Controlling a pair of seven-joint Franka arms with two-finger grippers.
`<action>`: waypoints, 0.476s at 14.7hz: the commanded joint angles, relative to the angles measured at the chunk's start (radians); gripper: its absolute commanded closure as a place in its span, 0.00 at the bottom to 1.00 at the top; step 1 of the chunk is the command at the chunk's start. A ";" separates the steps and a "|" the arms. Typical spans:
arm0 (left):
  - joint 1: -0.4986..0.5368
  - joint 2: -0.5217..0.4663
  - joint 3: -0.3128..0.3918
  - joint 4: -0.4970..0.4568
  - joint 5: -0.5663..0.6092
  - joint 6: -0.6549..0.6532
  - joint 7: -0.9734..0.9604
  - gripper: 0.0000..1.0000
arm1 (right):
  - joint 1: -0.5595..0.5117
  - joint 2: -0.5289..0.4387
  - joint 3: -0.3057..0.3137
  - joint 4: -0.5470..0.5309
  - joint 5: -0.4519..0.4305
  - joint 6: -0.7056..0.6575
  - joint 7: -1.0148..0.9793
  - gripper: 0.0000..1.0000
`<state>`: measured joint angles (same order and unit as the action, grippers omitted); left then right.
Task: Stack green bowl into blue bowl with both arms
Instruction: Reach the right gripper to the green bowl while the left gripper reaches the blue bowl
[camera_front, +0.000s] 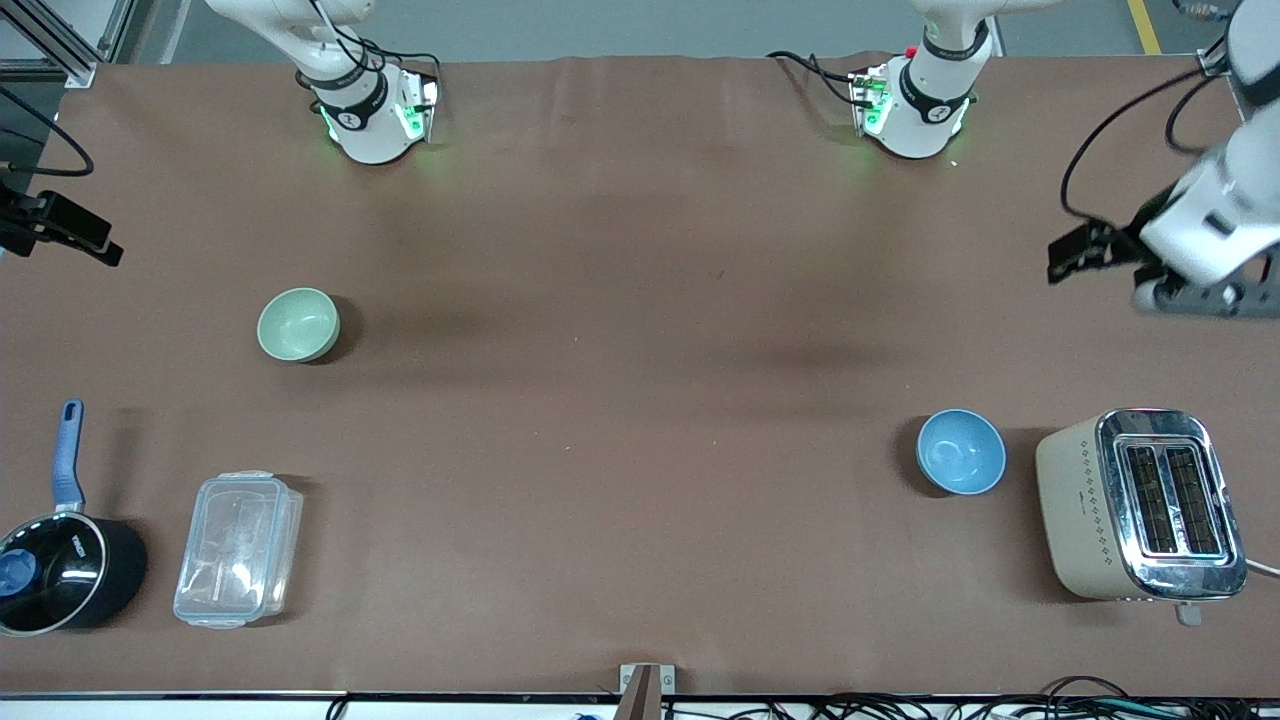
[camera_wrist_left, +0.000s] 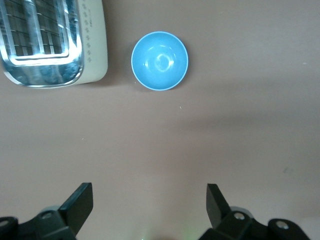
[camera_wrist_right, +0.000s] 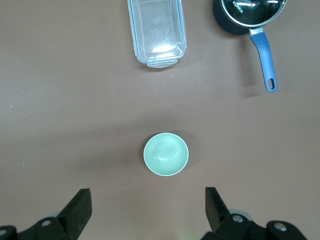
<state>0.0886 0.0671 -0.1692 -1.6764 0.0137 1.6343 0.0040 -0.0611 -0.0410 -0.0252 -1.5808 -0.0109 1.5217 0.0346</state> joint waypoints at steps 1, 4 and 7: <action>0.003 0.077 -0.003 -0.064 0.020 0.128 0.001 0.00 | -0.011 -0.007 0.005 -0.048 0.019 0.012 -0.033 0.00; 0.017 0.102 -0.004 -0.205 0.040 0.332 -0.114 0.00 | -0.026 -0.039 0.005 -0.233 0.019 0.170 -0.044 0.00; 0.016 0.193 -0.006 -0.221 0.098 0.409 -0.304 0.00 | -0.058 -0.039 0.004 -0.460 0.019 0.433 -0.131 0.00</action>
<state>0.1026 0.2322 -0.1688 -1.8847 0.0746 2.0059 -0.1934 -0.0832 -0.0409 -0.0261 -1.8679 -0.0105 1.8118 -0.0381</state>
